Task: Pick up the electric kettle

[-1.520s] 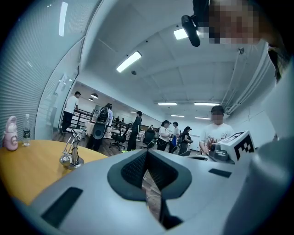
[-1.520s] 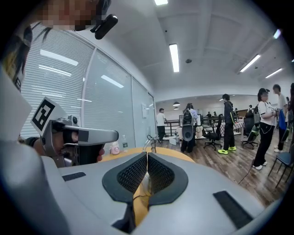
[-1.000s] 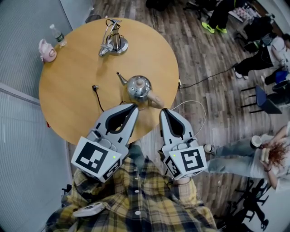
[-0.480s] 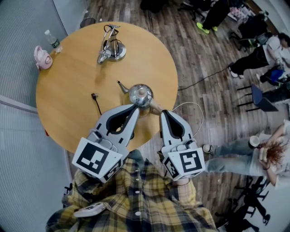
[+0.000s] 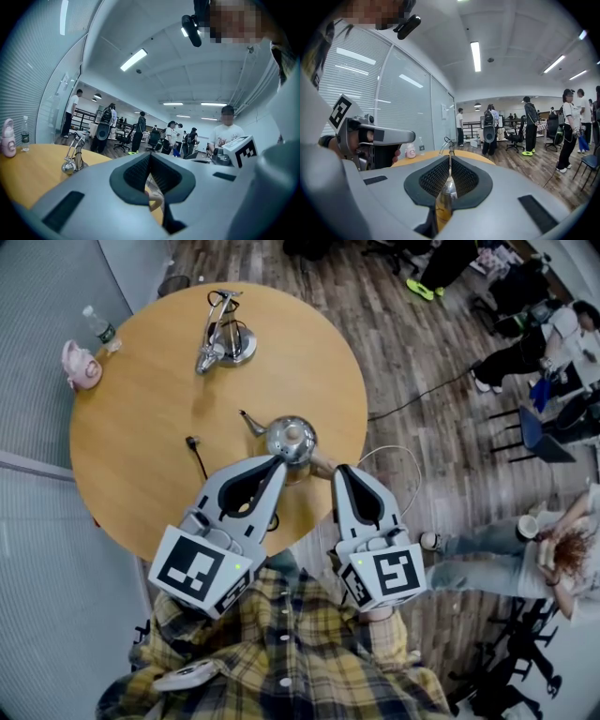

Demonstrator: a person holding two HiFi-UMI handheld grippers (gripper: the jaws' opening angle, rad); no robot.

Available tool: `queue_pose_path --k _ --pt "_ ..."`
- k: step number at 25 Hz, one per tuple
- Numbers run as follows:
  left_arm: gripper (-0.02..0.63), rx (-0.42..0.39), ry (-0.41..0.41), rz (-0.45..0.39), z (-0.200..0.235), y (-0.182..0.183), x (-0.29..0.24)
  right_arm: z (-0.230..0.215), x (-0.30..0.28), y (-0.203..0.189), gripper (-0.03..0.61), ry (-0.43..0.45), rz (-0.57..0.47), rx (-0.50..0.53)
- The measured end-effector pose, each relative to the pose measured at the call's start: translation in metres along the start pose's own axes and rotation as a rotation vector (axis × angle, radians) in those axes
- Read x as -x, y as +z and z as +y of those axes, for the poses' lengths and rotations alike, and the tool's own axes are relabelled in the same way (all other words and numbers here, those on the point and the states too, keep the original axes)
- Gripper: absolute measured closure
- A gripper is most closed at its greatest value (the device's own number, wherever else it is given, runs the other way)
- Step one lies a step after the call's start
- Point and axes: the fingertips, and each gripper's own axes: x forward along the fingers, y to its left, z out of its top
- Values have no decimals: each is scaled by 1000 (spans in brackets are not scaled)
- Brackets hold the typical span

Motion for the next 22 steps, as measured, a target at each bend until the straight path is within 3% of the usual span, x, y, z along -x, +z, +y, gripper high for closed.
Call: queue_pose_path --k 18,22 --pt "611 39 24 66 15 -38 -13 -25 -14 -43 537 -26 49 -45" --pt "611 44 30 75 24 -49 -18 -25 -23 -57 458 -6 69 -51"
